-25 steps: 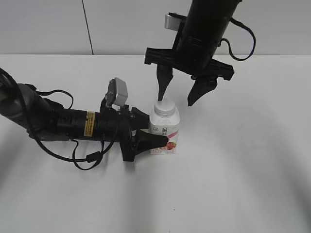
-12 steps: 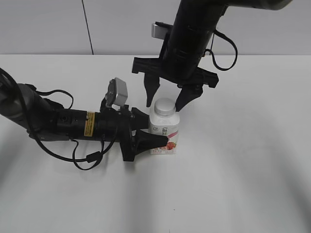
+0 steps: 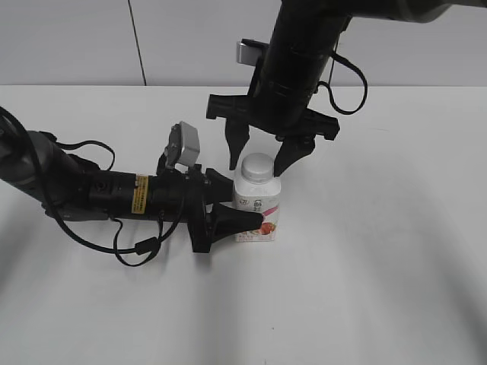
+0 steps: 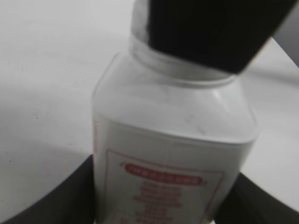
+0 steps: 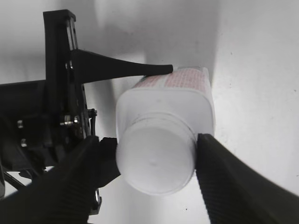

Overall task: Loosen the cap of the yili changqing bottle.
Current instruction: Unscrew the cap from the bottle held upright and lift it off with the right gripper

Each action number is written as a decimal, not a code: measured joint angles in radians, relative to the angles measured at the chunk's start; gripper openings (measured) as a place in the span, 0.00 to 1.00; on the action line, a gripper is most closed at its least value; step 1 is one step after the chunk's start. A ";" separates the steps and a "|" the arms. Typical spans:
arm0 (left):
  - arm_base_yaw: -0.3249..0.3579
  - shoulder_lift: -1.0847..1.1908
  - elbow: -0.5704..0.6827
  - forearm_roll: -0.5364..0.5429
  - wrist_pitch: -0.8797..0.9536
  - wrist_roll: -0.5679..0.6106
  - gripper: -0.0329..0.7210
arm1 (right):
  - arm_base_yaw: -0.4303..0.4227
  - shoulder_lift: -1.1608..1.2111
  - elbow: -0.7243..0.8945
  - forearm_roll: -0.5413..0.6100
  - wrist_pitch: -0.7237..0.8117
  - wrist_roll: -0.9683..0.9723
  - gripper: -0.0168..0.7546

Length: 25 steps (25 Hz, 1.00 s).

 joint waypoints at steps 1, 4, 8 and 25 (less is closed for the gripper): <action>0.000 0.000 0.000 0.000 0.000 0.000 0.60 | 0.000 0.000 0.000 0.000 0.000 0.000 0.67; 0.000 0.000 0.000 0.000 0.000 0.000 0.60 | 0.000 0.000 0.000 -0.005 0.001 0.000 0.63; 0.000 0.000 0.000 0.000 0.000 0.000 0.60 | 0.000 0.000 0.000 -0.013 0.008 -0.002 0.58; 0.000 0.000 0.000 0.000 0.001 0.000 0.59 | 0.000 0.000 -0.001 -0.009 0.003 -0.414 0.54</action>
